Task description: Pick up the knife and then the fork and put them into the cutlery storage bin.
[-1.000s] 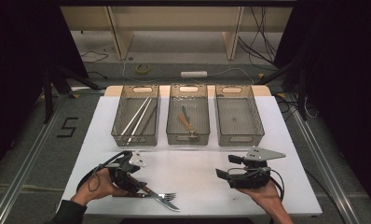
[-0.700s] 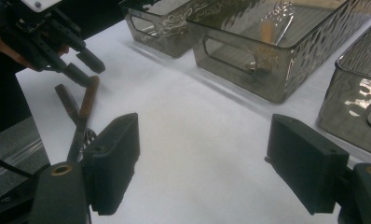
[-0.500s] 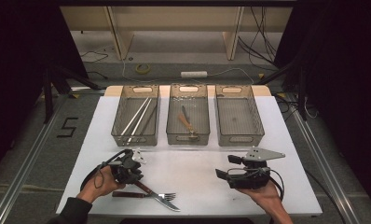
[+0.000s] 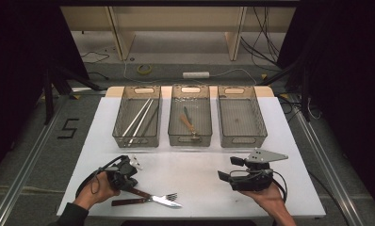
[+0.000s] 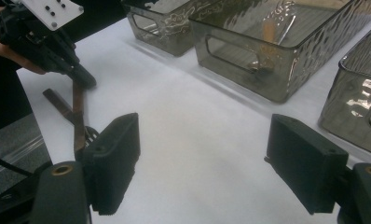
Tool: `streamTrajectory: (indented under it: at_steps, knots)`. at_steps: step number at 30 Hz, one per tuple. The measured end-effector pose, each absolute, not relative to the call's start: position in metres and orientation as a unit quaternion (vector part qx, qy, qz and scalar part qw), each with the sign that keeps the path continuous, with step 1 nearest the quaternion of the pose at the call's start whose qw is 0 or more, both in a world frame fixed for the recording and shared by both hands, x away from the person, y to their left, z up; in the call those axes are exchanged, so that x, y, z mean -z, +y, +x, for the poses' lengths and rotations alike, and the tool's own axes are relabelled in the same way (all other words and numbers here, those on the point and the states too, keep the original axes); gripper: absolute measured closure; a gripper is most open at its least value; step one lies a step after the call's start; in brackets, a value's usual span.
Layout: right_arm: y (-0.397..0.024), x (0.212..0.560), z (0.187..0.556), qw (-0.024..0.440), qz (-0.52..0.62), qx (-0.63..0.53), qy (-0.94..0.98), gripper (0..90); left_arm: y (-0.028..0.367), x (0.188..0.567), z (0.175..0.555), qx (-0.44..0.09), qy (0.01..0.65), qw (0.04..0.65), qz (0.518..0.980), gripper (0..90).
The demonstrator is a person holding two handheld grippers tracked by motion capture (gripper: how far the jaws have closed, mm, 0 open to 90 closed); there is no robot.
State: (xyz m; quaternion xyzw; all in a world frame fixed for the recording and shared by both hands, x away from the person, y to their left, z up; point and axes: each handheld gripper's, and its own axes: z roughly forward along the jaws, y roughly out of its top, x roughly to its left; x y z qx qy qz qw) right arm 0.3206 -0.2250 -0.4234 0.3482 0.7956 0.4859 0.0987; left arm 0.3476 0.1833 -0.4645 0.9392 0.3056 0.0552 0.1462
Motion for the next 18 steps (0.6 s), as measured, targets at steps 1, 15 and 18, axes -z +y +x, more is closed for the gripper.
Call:
streamTrajectory:
  at_steps: [1,15,18]
  knots:
    - [-0.225,0.423,0.321,0.099,0.348,-0.486,0.796,26.4,0.184,0.464,0.347,-0.054,0.305,0.143,0.940,88.1]
    - [-0.225,0.423,0.320,0.098,0.348,-0.486,0.796,26.4,0.185,0.457,0.337,-0.059,0.308,0.147,0.938,75.5]
    - [-0.223,0.424,0.320,0.097,0.347,-0.485,0.796,26.4,0.184,0.450,0.335,-0.074,0.293,0.145,0.942,66.3]
